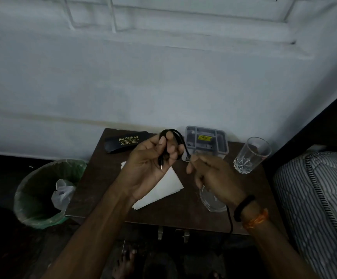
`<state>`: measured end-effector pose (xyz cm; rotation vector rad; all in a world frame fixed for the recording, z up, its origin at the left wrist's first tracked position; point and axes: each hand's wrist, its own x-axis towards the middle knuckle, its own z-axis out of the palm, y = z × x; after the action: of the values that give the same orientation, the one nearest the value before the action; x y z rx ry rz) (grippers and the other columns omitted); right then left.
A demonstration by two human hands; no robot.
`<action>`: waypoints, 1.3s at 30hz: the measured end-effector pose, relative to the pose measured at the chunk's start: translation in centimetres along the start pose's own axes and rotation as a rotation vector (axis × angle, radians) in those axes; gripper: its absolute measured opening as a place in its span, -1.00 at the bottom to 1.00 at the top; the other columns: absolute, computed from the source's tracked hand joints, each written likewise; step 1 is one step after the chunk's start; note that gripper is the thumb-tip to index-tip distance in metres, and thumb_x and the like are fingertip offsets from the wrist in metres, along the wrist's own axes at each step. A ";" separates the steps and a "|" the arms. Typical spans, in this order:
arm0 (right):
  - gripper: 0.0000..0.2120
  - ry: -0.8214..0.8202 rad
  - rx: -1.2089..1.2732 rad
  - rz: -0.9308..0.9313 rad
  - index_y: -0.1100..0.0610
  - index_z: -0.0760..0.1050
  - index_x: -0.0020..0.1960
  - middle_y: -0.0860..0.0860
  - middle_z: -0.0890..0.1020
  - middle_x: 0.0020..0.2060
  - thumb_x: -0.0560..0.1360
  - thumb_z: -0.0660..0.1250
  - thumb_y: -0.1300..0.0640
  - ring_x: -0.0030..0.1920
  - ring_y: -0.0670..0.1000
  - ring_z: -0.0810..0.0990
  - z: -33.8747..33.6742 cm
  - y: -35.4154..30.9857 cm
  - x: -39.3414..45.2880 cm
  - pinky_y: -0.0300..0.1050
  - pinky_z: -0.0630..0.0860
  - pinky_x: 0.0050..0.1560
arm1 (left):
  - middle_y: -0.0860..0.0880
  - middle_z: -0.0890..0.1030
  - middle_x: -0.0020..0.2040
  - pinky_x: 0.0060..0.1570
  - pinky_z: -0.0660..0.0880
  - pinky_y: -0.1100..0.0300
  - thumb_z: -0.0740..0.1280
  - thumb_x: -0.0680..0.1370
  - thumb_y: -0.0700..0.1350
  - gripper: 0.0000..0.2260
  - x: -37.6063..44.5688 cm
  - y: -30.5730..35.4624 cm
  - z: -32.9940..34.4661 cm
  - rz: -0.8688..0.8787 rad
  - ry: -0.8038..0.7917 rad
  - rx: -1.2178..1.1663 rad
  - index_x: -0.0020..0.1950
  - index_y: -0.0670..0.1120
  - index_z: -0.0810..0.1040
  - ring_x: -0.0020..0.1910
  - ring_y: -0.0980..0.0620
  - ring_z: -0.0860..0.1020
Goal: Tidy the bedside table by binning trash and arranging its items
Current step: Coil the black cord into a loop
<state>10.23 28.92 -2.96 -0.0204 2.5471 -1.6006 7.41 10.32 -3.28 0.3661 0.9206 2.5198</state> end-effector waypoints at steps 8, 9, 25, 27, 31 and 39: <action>-0.67 -0.117 -0.608 -0.212 0.02 0.57 -0.06 -0.08 0.65 -0.18 0.64 0.08 -0.06 -0.15 -0.01 0.60 2.0 -0.3 -1.1 -0.03 0.48 -0.07 | -0.25 0.63 0.10 0.12 0.55 0.17 0.11 0.62 -0.32 -0.74 0.8 -1.3 -0.4 0.088 0.120 0.377 0.27 -0.33 0.43 0.11 -0.11 0.63; -0.68 -0.129 -0.683 -0.236 0.03 0.55 -0.01 0.00 0.66 -0.13 0.64 0.07 -0.07 -0.11 0.05 0.60 2.2 -0.4 -1.2 0.00 0.48 -0.08 | -0.25 0.63 0.11 0.13 0.55 0.16 0.10 0.63 -0.32 -0.75 0.7 -1.6 -0.5 0.087 0.122 0.463 0.28 -0.32 0.42 0.11 -0.10 0.63; -0.91 -0.003 -0.479 -0.531 0.02 0.63 -0.16 -0.14 0.63 -0.29 0.52 0.40 0.08 -0.24 -0.14 0.60 -3.4 -1.7 -0.6 -0.14 0.51 -0.20 | -0.23 0.49 -0.34 -0.14 0.40 -0.17 0.07 0.68 -0.14 -0.68 -0.5 -2.4 0.8 -0.135 -0.101 0.865 -0.07 -0.25 0.55 -0.35 -0.20 0.42; -0.95 0.071 -0.458 -0.556 0.06 0.64 -0.12 -0.14 0.59 -0.24 0.51 0.41 0.16 -0.19 -0.14 0.57 -3.7 -1.2 -0.3 -0.23 0.48 -0.17 | -0.20 0.48 -0.33 -0.07 0.38 -0.21 0.07 0.68 -0.15 -0.66 -0.3 -2.1 0.7 -0.181 -0.136 0.747 0.05 -0.39 0.50 -0.32 -0.14 0.41; -0.93 0.176 -0.409 -0.515 0.09 0.65 -0.08 -0.12 0.58 -0.18 0.53 0.38 0.19 -0.13 -0.14 0.55 -3.1 0.1 0.3 -0.33 0.43 -0.12 | -0.15 0.45 -0.37 0.00 0.43 0.01 0.11 0.65 -0.14 -0.70 -0.3 -2.0 0.4 -0.244 -0.110 0.555 0.05 -0.35 0.52 -0.30 -0.11 0.40; -0.74 0.186 -0.518 -0.375 -0.05 0.48 -0.13 -0.17 0.50 -0.38 0.62 0.07 -0.04 -0.33 -0.04 0.57 -0.6 0.8 -0.4 -0.11 0.48 -0.24 | -0.07 0.37 -0.41 -0.14 0.54 0.23 0.21 0.60 -0.09 -0.75 0.0 -1.5 0.7 -0.260 0.153 0.108 -0.09 -0.23 0.57 -0.31 -0.02 0.46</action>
<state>10.59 29.85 -3.39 -0.4427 3.1823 -1.0161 8.13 11.77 -3.72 0.0795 1.0901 2.2891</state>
